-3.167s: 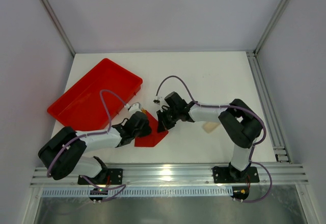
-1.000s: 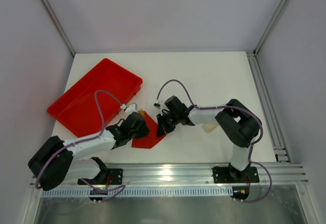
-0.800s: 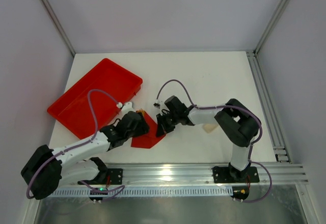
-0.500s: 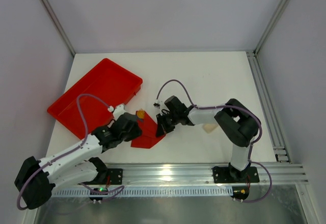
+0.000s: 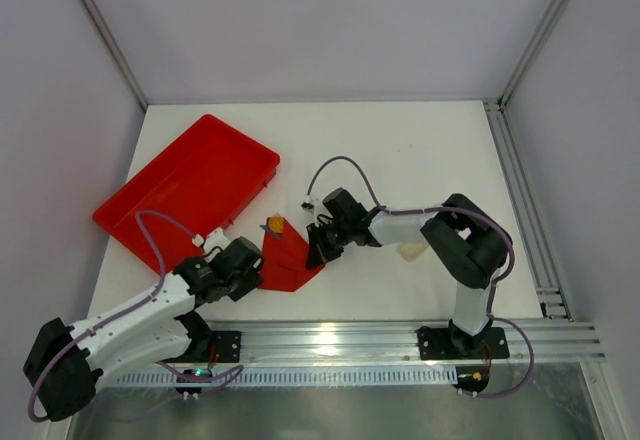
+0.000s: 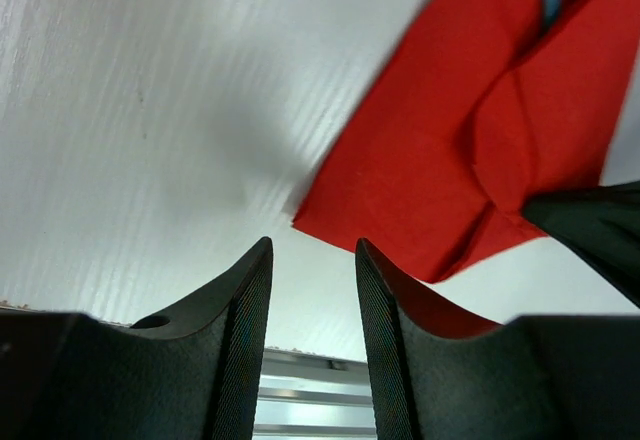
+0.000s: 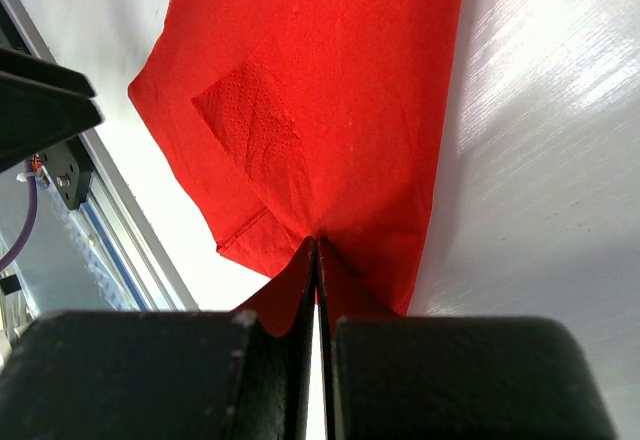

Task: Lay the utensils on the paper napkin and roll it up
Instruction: Roll the napkin at the center of the board.

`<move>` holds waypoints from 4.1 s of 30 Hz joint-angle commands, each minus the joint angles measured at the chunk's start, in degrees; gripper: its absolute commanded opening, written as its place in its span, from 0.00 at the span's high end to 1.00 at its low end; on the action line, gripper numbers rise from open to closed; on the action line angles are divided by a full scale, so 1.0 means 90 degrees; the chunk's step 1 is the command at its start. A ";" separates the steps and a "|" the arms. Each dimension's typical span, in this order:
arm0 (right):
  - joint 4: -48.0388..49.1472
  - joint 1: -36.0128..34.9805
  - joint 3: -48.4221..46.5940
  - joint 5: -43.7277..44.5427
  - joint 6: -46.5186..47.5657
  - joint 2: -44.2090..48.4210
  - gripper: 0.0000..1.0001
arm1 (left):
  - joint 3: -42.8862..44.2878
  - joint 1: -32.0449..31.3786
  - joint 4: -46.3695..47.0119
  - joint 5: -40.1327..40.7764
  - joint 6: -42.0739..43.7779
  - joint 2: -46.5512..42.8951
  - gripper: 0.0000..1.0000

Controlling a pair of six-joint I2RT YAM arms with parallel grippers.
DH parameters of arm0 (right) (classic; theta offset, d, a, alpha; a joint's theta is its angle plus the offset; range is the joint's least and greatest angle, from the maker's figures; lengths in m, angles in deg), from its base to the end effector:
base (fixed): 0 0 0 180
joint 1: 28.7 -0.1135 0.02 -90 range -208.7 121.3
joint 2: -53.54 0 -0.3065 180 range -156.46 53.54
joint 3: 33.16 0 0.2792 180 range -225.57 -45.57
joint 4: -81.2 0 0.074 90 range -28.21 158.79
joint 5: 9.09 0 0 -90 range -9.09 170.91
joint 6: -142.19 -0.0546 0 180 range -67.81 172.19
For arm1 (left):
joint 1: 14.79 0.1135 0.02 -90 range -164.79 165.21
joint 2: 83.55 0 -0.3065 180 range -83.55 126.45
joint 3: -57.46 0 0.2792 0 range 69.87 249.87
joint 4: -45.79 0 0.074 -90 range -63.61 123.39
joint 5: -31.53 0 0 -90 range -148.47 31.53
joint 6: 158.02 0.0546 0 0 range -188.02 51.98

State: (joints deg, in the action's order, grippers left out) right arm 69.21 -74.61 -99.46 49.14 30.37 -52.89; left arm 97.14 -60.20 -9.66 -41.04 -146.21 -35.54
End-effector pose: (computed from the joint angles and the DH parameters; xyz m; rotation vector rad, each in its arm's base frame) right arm 0.2536 0.3031 0.1325 -0.8110 2.5530 1.1398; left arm 0.1148 -0.0931 0.1877 -0.8354 2.5064 -0.3507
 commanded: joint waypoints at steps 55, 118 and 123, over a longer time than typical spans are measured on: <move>-0.0213 -0.0055 0.0050 0.0424 0.0169 -0.0381 0.96 | -0.1174 0.0065 0.1209 0.0573 -0.0462 -0.0881 0.84; -0.0096 -0.0065 0.0343 0.0610 -0.0309 -0.0703 0.96 | 0.1033 -0.0062 0.5229 0.0848 0.1773 0.2702 1.00; -0.0096 -0.0065 0.0402 0.0620 -0.0309 -0.0703 0.96 | 0.0916 -0.0072 0.6032 0.0155 0.1999 0.3200 1.00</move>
State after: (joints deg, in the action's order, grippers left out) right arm 75.44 -74.72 -99.28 46.84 24.82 -55.95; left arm 104.48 -60.70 37.37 -36.98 -130.30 -8.40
